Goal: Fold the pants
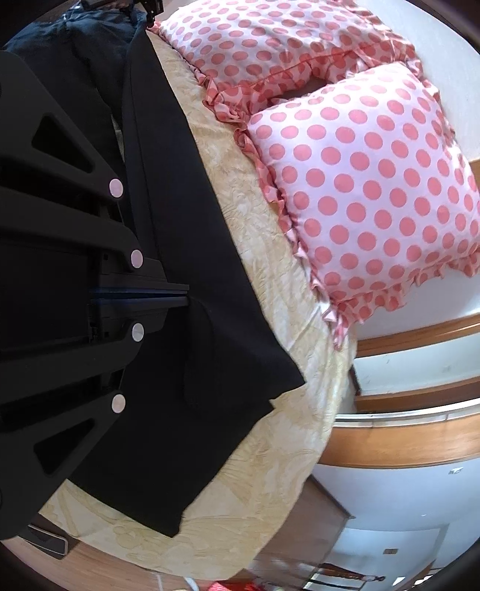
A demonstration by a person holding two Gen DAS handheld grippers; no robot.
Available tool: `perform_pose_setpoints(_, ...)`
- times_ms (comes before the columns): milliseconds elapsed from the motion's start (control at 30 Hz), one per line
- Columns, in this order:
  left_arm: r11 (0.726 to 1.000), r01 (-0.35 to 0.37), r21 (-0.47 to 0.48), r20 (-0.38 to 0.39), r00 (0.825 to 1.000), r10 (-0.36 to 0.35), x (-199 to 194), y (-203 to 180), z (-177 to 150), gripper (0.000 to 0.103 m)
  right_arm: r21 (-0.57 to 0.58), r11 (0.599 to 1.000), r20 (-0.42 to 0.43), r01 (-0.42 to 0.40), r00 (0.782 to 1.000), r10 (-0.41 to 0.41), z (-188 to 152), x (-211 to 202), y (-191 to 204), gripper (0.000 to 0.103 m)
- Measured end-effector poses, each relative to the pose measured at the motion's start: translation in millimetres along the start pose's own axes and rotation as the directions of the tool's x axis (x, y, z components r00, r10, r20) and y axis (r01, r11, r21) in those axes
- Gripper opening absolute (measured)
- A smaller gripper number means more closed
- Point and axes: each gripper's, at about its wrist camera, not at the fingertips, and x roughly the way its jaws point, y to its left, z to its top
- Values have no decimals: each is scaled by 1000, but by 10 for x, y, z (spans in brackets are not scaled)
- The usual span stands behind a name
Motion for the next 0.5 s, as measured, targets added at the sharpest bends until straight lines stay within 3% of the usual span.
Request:
perform_pose_setpoints(167,994,73,-84,54,996,-69,-267,247,-139,15,-3,999,39,-44,998,44,108,-63,22,1)
perform_pose_setpoints(333,993,114,-39,145,984,-107,-1057,438,-550,14,-1,998,79,-66,995,65,230,-211,-13,1)
perform_pose_setpoints(500,988,141,57,265,952,-151,-1965,695,-1274,14,2,999,100,-54,994,53,230,-401,-165,1)
